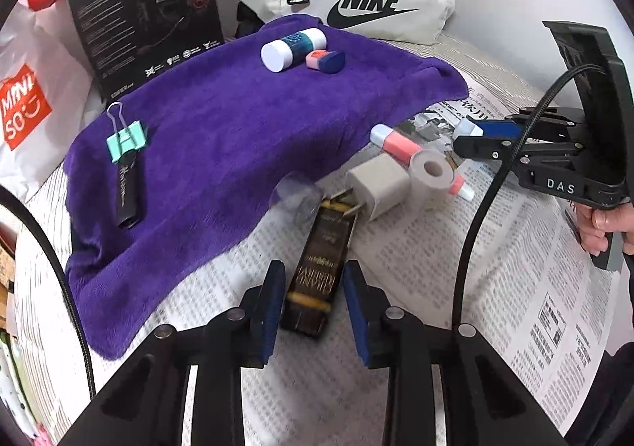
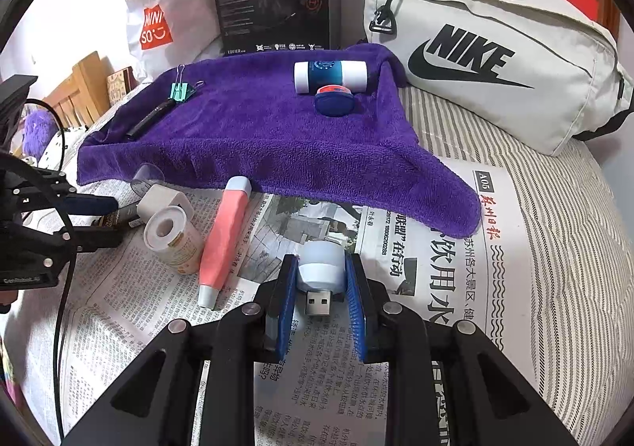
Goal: Organize rigid objects
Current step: 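Grasp the dark Grand Reserve bottle with the left tool while the right tool grasps the white USB light, then carry the bottle over the towel with the left tool while the right tool carries the USB light there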
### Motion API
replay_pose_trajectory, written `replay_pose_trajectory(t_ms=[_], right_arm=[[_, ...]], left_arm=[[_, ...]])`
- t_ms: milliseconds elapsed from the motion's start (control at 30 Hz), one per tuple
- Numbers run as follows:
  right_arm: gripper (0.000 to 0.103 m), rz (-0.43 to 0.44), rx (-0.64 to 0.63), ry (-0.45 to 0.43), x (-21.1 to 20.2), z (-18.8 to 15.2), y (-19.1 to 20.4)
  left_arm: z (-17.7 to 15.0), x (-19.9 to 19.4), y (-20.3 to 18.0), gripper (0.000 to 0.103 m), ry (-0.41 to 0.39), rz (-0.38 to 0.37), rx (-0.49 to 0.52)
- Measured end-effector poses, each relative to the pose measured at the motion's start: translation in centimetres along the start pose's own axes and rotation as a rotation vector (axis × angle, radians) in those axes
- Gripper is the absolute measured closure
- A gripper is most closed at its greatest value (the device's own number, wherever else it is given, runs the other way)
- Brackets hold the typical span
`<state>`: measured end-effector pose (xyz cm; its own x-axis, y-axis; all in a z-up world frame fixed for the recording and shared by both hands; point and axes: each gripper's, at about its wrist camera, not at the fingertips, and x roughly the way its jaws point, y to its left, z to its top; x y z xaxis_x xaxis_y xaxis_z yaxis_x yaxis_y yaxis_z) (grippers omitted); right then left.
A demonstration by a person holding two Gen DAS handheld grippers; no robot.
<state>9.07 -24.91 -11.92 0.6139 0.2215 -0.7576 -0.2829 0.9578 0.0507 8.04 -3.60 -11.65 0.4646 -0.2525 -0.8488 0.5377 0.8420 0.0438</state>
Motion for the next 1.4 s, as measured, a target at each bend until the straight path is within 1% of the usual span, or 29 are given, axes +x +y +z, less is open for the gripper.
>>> replay_pose_trajectory(t_ms=[233,433,633,800,900,1133,1233,1400], right_arm=[[0.078,-0.009,-0.007,0.0,0.0,0.0,0.1],[0.078,-0.01,-0.009,0.0,0.0,0.0,0.1],[0.078,-0.008,-0.007,0.0,0.0,0.0,0.1],[0.078,-0.003,-0.003,-0.001,0.0,0.0,0.0],[0.078,-0.007,-0.006,-0.001,0.0,0.0,0.0],[0.079,-0.001,-0.005,-0.004,-0.1,0.0,0.0],[0.079,-0.005,-0.01,-0.002,-0.1,0.0,0.1],[0.079,-0.017,-0.023,-0.001,-0.1,0.0,0.4]], left_arm=[[0.6,-0.1,-0.7,0.079,-0.015,-0.004,0.0],[-0.2,-0.7,-0.8,0.08,0.001,-0.01,-0.003],[0.6,-0.1,-1.0,0.079,0.016,-0.002,0.01],[0.6,-0.1,-0.8,0.08,0.022,-0.016,-0.008],[0.1,-0.6,-0.6,0.08,0.025,-0.006,-0.023],[-2.2,-2.4,0.6,0.08,0.028,0.027,-0.11],[-3.2,-2.7,0.8,0.08,0.046,0.062,-0.126],[-3.8,-3.0,0.7,0.079,0.059,0.08,-0.147]])
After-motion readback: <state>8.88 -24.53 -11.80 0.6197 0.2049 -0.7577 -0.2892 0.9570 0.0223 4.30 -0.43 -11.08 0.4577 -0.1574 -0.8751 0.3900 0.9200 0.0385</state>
